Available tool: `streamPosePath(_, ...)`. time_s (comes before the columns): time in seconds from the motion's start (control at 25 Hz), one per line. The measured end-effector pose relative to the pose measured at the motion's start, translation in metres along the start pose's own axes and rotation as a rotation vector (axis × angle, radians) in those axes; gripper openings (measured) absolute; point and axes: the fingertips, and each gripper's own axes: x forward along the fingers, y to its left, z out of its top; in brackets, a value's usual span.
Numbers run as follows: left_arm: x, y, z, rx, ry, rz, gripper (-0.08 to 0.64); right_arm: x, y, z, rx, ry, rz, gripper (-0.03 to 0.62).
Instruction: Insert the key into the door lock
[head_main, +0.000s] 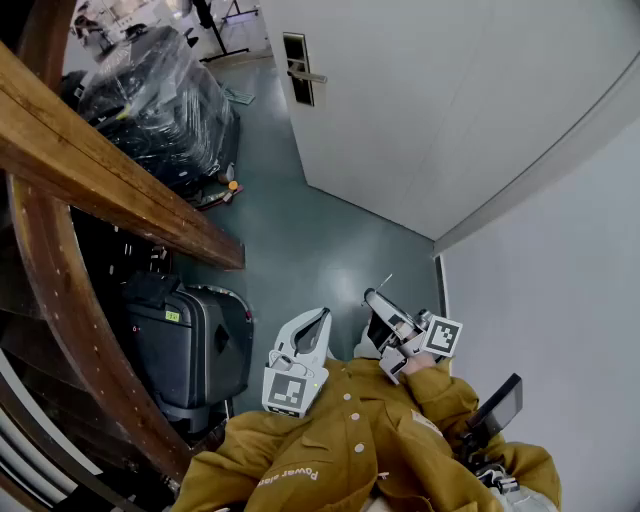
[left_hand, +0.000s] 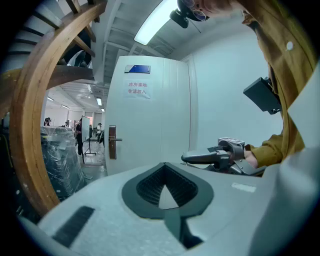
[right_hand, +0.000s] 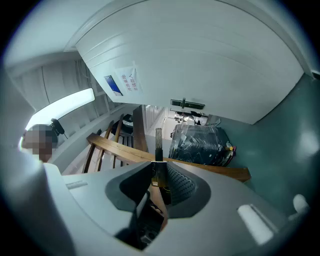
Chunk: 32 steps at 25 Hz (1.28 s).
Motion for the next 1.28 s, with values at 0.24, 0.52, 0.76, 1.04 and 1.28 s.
streamPosePath(0.24,-0.004,-0.002,0.009,0.015,-0.019,-0.002,0.003,0.001,0.007,-0.001,-0.003,0.004,0.002,0.1)
streamPosePath(0.52,0.003,-0.005,0.007,0.006,-0.016,0.005,0.003,-0.003,0.009,0.008,0.009,0.001,0.041,0.101)
streamPosePath(0.76,0.019,-0.022,0.007,0.023,-0.005,-0.015,0.003,-0.013,0.013,0.023,0.028,0.006,0.07,0.101)
streamPosePath(1.04,0.045,-0.035,0.018,-0.01,-0.045,0.043,0.003,-0.024,0.007,0.049,0.028,0.042,0.075,0.101)
streamPosePath(1.28,0.062,-0.032,0.008,-0.08,-0.032,0.107,0.003,-0.022,-0.008,0.064,0.058,0.088,0.071,0.101)
